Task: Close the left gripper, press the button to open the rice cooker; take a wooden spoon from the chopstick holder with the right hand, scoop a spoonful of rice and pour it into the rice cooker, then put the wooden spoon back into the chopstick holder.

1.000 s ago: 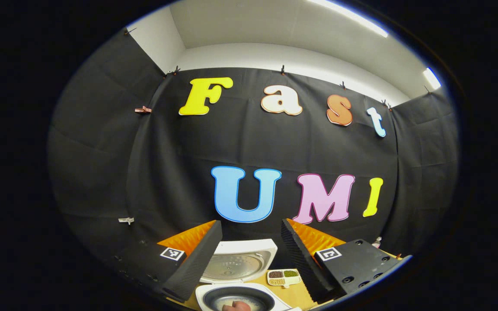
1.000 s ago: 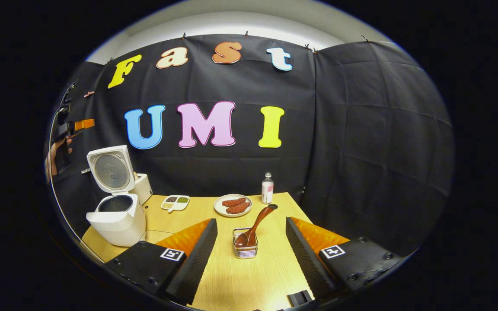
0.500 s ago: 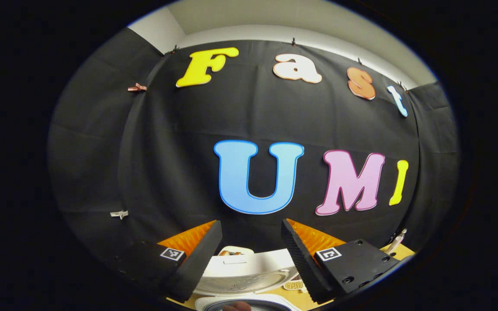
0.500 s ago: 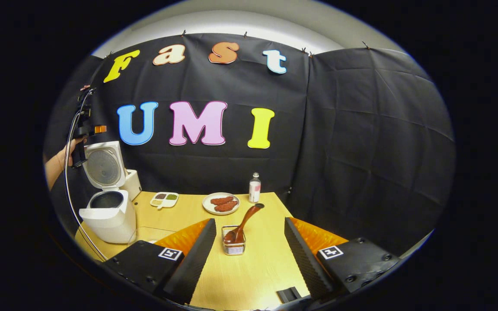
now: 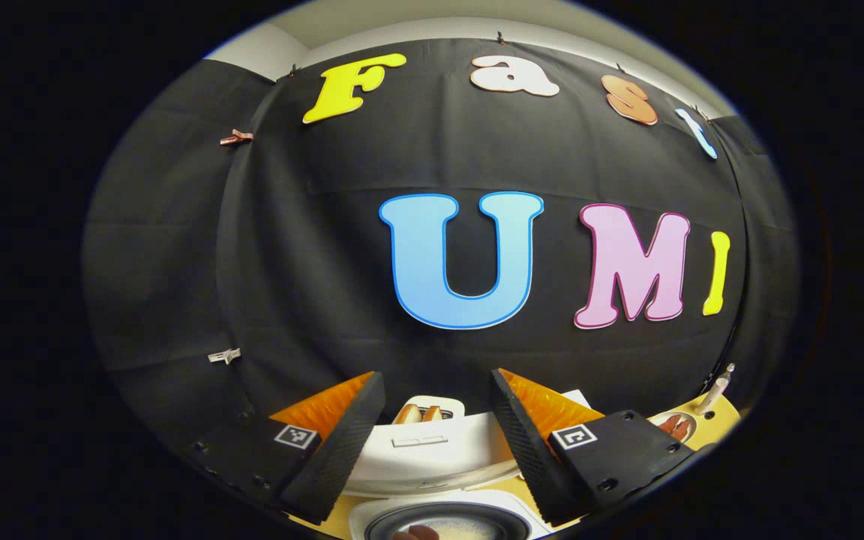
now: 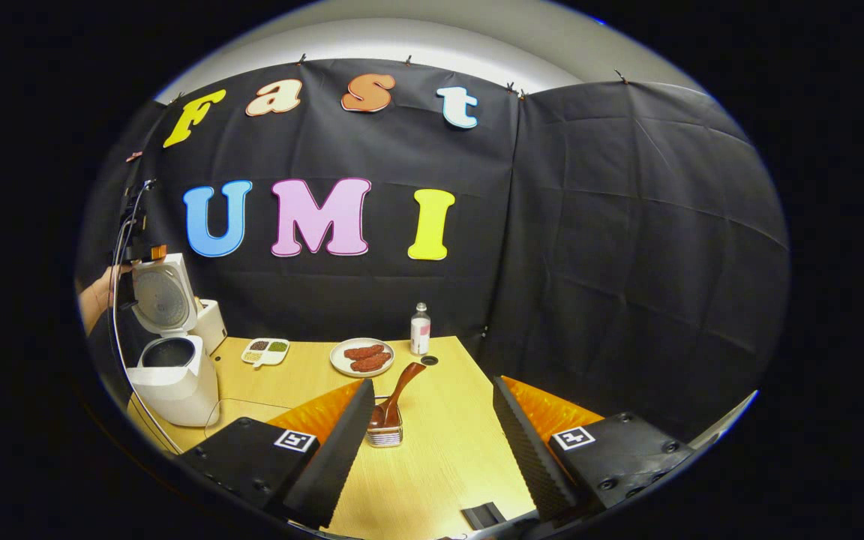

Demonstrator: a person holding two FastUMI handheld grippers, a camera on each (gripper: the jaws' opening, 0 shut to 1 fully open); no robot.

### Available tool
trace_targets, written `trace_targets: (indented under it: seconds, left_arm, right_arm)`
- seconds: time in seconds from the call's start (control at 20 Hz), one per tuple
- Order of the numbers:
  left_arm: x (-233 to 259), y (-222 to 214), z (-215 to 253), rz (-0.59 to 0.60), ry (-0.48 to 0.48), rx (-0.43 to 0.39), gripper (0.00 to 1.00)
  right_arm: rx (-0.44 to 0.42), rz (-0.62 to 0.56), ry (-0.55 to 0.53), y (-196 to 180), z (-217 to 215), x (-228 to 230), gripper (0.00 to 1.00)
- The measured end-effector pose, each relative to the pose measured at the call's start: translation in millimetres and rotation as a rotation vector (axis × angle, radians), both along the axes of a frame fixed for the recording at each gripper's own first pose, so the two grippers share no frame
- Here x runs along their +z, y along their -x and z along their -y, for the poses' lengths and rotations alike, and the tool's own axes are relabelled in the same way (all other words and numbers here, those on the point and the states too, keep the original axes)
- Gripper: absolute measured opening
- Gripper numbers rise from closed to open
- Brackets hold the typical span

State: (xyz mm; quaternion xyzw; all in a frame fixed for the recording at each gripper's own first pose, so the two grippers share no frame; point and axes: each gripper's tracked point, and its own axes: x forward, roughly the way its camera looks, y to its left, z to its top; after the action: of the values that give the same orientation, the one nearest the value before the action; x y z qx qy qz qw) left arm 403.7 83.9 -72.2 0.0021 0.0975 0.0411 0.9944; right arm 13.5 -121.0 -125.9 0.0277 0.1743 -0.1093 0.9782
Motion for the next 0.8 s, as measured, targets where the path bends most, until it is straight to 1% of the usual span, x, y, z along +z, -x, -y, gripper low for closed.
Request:
trace_targets:
  seconds: [0.25, 0.5, 0.65, 0.8]
  left_arm:
    - [-16, 57, 21, -0.028, 0.01, -0.003, 0.98]
    - [-55, 118, 40, -0.101, 0.052, 0.006, 0.98]
    - [-81, 139, 48, -0.143, 0.044, 0.01, 0.98]
    - [-111, 155, 53, -0.215, 0.08, 0.016, 0.99]
  right_arm:
    - [0.028, 0.027, -0.015, -6, -4, 4, 0.98]
    - [0.05, 0.012, -0.024, 9, -5, -4, 0.98]
    - [0.053, -0.004, -0.019, 18, -1, -10, 0.98]
    - [0.054, -0.012, -0.043, 26, -1, -12, 0.98]
